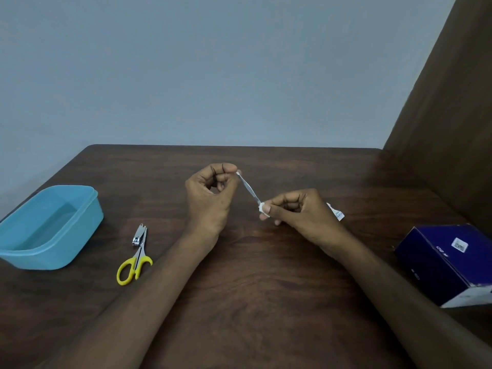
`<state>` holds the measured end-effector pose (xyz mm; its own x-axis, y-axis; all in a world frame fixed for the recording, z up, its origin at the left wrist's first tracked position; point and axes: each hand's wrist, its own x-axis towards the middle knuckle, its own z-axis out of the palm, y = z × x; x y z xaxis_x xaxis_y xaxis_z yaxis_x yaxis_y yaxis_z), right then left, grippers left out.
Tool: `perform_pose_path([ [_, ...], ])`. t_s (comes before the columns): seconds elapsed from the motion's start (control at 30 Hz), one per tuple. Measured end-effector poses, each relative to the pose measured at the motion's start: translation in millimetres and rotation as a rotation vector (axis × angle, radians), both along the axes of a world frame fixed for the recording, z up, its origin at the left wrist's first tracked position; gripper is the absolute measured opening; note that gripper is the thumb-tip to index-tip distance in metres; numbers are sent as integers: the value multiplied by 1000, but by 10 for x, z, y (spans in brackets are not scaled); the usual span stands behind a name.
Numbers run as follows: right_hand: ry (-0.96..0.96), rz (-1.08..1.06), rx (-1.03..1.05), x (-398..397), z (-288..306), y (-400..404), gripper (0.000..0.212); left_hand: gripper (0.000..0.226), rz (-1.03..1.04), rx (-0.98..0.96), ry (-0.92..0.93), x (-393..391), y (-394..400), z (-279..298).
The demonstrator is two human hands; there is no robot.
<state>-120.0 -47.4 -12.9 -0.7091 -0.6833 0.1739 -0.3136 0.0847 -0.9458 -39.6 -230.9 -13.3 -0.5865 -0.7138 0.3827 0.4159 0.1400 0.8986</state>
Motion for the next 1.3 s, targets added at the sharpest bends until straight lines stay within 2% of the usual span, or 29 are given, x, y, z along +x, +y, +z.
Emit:
perform_pose_path([
  [0.37,-73,-54,-98,143,-66,-121,12,23,-90,-35,-2,22,61,-20],
  [0.63,-144,-112,-232,132,-53,-118,19,25,-219,-230,-115,79,109,-54],
  [0.77,-215,-234,-308,105,-8,-110,24,34,-253,-273,-148,97,126,-29],
  [0.97,-389,-320,-427,41,4,-124,31,12,-350,-488,-392,113,178,-81],
  [1.3,-424,-472,-514,7,15,-115,30,7,-268,-603,-372,75,155,-126],
])
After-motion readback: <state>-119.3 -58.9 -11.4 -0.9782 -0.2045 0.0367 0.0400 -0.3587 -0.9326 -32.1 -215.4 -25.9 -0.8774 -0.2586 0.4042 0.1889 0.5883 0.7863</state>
